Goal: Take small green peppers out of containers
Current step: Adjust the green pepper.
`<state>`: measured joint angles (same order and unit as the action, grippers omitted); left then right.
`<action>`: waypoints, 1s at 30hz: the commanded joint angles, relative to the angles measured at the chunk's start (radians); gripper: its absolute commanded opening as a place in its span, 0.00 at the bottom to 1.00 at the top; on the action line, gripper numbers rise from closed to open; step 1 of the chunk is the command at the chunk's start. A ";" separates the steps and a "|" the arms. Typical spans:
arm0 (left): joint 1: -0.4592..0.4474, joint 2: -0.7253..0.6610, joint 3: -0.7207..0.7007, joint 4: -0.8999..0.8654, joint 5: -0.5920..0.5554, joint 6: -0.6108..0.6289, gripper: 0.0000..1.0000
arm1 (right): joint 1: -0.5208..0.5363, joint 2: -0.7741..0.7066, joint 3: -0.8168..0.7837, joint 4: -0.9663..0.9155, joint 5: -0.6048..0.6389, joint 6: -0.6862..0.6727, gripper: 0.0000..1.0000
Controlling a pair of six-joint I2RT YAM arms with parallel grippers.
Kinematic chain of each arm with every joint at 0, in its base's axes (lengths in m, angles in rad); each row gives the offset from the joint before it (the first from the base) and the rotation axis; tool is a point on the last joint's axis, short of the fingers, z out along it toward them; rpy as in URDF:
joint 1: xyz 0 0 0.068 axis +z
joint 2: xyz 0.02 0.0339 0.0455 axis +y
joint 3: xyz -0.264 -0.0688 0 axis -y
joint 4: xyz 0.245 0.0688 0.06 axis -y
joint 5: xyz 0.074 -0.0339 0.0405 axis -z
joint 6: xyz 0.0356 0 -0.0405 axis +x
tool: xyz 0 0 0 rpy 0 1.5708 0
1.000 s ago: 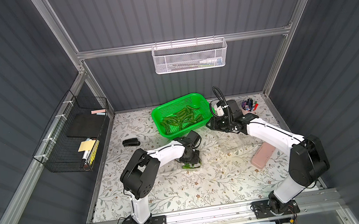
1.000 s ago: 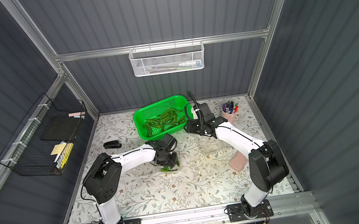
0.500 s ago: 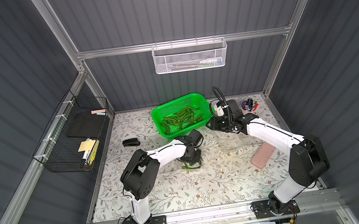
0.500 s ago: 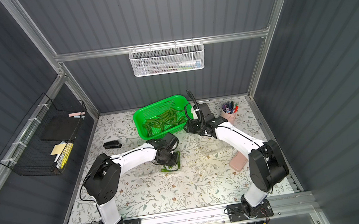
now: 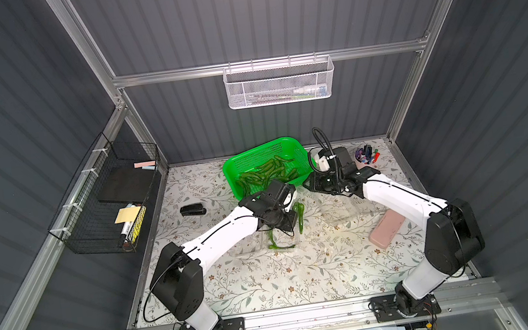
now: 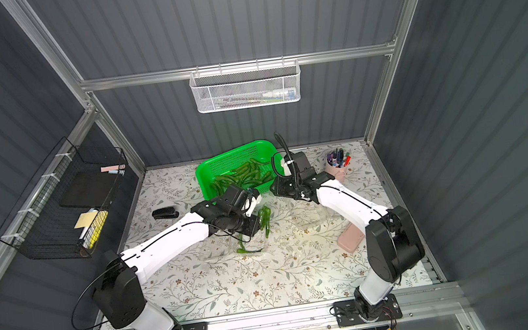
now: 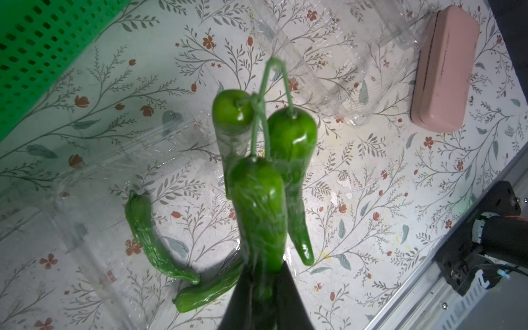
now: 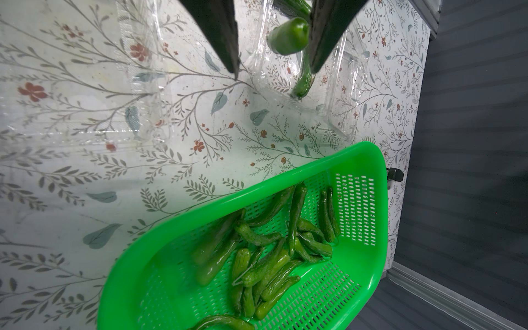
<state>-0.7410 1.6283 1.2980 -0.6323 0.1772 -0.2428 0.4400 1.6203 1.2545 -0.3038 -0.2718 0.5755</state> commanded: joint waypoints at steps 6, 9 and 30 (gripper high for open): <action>0.002 -0.109 -0.113 0.000 0.004 -0.004 0.00 | 0.002 0.016 0.009 -0.002 -0.023 -0.008 0.42; 0.003 -0.165 -0.161 0.044 0.046 -0.016 0.00 | 0.003 0.021 0.010 0.006 -0.078 -0.019 0.42; 0.080 -0.183 -0.251 0.108 0.082 -0.026 0.00 | 0.078 0.012 -0.104 0.060 -0.451 -0.145 0.39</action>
<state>-0.6640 1.4551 1.0573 -0.5301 0.2321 -0.2695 0.5102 1.6379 1.1519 -0.2768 -0.6834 0.4591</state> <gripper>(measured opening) 0.154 0.391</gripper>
